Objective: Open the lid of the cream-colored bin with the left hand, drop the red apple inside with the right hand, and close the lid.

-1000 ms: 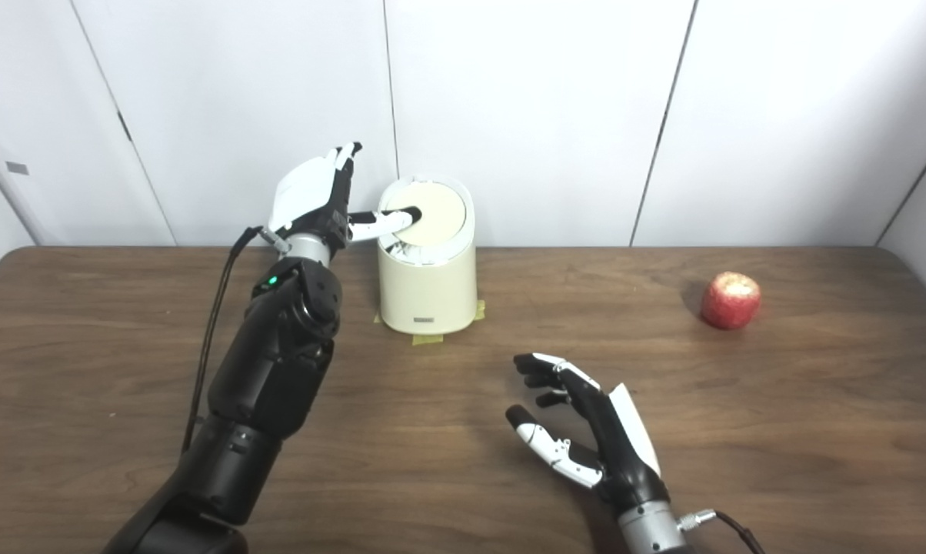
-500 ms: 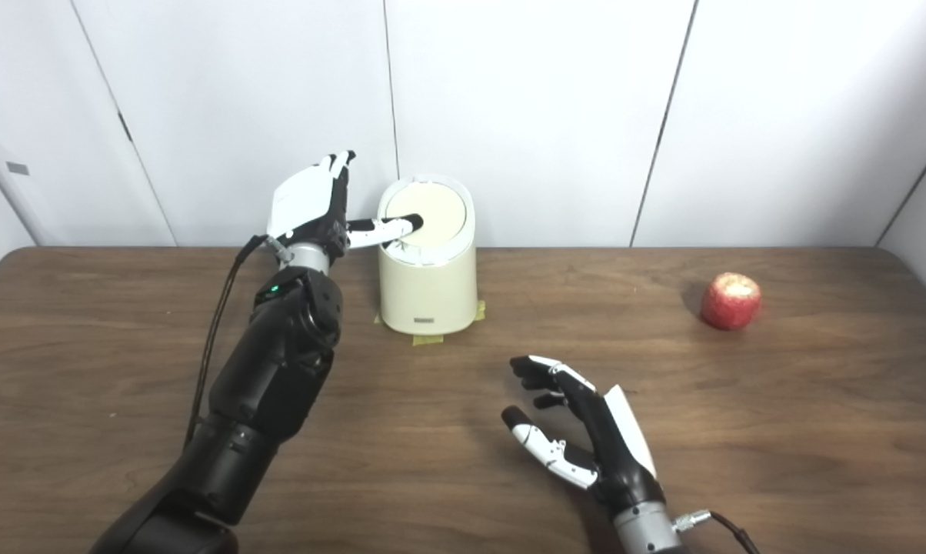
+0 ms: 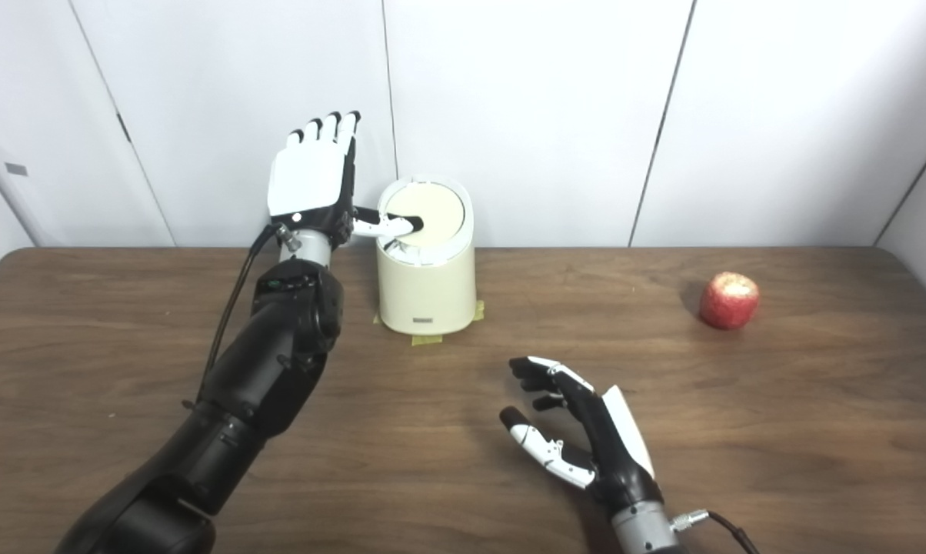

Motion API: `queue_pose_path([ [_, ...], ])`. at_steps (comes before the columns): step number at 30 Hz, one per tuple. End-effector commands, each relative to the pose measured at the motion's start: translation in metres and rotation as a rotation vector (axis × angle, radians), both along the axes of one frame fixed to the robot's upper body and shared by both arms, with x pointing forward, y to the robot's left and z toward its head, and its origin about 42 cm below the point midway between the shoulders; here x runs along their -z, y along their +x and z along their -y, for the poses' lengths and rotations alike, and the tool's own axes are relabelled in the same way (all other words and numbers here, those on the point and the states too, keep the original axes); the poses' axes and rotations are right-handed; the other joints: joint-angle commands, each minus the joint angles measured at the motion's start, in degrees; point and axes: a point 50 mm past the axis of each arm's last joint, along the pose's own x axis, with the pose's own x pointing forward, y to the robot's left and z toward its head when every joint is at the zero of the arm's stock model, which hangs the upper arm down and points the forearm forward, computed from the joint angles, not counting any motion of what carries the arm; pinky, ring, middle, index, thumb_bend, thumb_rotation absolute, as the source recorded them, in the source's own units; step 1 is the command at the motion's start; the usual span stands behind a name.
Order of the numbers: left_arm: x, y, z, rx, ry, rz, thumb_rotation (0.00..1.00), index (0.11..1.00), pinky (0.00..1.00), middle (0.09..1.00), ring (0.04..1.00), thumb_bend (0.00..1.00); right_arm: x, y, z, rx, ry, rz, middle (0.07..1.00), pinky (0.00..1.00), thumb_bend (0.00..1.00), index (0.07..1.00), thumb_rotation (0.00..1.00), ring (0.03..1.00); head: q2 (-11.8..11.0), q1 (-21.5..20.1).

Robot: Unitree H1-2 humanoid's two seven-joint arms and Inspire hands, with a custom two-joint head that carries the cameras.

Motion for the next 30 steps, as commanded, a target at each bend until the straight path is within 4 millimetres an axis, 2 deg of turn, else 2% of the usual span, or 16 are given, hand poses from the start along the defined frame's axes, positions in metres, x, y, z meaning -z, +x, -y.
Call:
queue_pose_path([
  [1,-0.009,0.005,-0.009,-0.026,0.023,0.013,0.16,0.996,1.00,1.000,1.000,0.94,-0.018,0.006,-0.003,-0.006,0.017,0.083,0.765,0.65,0.25,0.756,0.53,0.748,0.1,0.0],
  [2,-0.008,0.004,-0.010,-0.025,0.006,0.003,0.28,0.997,1.00,1.000,1.000,0.88,-0.018,0.006,-0.003,-0.006,0.014,0.084,0.765,0.66,0.25,0.755,0.54,0.748,0.1,0.0],
  [3,-0.008,0.004,-0.010,-0.023,-0.006,-0.004,0.50,0.999,1.00,1.000,1.000,0.76,-0.018,0.005,-0.004,-0.006,0.013,0.085,0.765,0.66,0.25,0.755,0.54,0.749,0.1,0.0],
  [4,-0.009,0.002,-0.010,-0.017,-0.053,-0.005,0.53,0.999,1.00,1.000,1.000,0.75,-0.019,0.005,-0.003,-0.006,0.013,0.087,0.765,0.66,0.25,0.755,0.54,0.749,0.2,0.0],
  [5,-0.011,0.000,-0.010,-0.012,-0.100,-0.004,0.81,0.991,1.00,1.000,1.000,0.66,-0.019,0.005,-0.003,-0.005,0.011,0.088,0.763,0.66,0.25,0.753,0.54,0.749,0.2,0.1],
  [6,-0.012,-0.002,-0.010,-0.008,-0.132,-0.002,0.90,0.986,1.00,0.999,1.000,0.65,-0.019,0.005,-0.003,-0.004,0.010,0.089,0.762,0.66,0.25,0.752,0.54,0.748,0.3,0.1],
  [8,-0.016,-0.007,-0.010,0.011,-0.278,-0.002,0.98,0.972,1.00,0.995,1.000,0.65,-0.019,0.005,-0.003,-0.008,0.005,0.092,0.763,0.66,0.25,0.752,0.54,0.749,0.3,-0.2],
  [12,-0.031,-0.018,-0.020,0.122,-0.699,0.020,1.00,0.979,0.99,1.000,1.000,0.68,-0.019,0.006,-0.003,-0.007,0.008,0.093,0.763,0.65,0.25,0.753,0.55,0.746,0.3,-0.3],
  [16,-0.044,-0.033,-0.034,0.246,-0.917,0.173,1.00,0.968,0.88,0.984,0.960,0.58,-0.017,0.006,-0.001,-0.008,0.015,0.088,0.764,0.65,0.25,0.755,0.54,0.746,0.0,-0.1],
  [21,-0.061,-0.063,-0.060,0.430,-1.038,0.319,1.00,0.937,0.90,0.945,0.943,0.64,-0.017,0.007,0.000,-0.010,0.023,0.092,0.765,0.65,0.25,0.758,0.54,0.745,-0.2,0.1],
  [22,-0.062,-0.071,-0.067,0.451,-1.042,0.342,1.00,0.915,0.88,0.928,0.926,0.61,-0.017,0.007,0.000,-0.008,0.023,0.092,0.763,0.65,0.25,0.756,0.53,0.741,-0.1,0.3],
  [24,-0.062,-0.085,-0.078,0.491,-1.058,0.371,1.00,0.872,0.83,0.883,0.887,0.48,-0.017,0.007,0.001,-0.006,0.021,0.090,0.763,0.64,0.25,0.757,0.54,0.740,-0.2,0.5],
  [26,-0.053,-0.106,-0.091,0.525,-1.052,0.394,1.00,0.849,0.80,0.855,0.861,0.40,-0.017,0.007,0.000,-0.007,0.030,0.087,0.765,0.64,0.25,0.759,0.55,0.740,-0.4,0.5],
  [27,-0.048,-0.115,-0.096,0.538,-1.039,0.404,0.89,0.803,0.76,0.814,0.818,0.29,-0.017,0.007,0.000,-0.009,0.036,0.086,0.767,0.64,0.24,0.760,0.54,0.739,-0.4,0.5],
  [28,-0.036,-0.127,-0.103,0.549,-1.039,0.412,0.85,0.787,0.74,0.800,0.803,0.26,-0.017,0.006,0.000,-0.009,0.036,0.086,0.767,0.64,0.24,0.760,0.53,0.739,-0.5,0.3],
  [30,-0.016,-0.145,-0.110,0.545,-1.059,0.408,0.69,0.749,0.71,0.769,0.768,0.24,-0.018,0.007,-0.001,-0.007,0.032,0.085,0.766,0.65,0.23,0.757,0.52,0.742,-0.4,0.2],
])
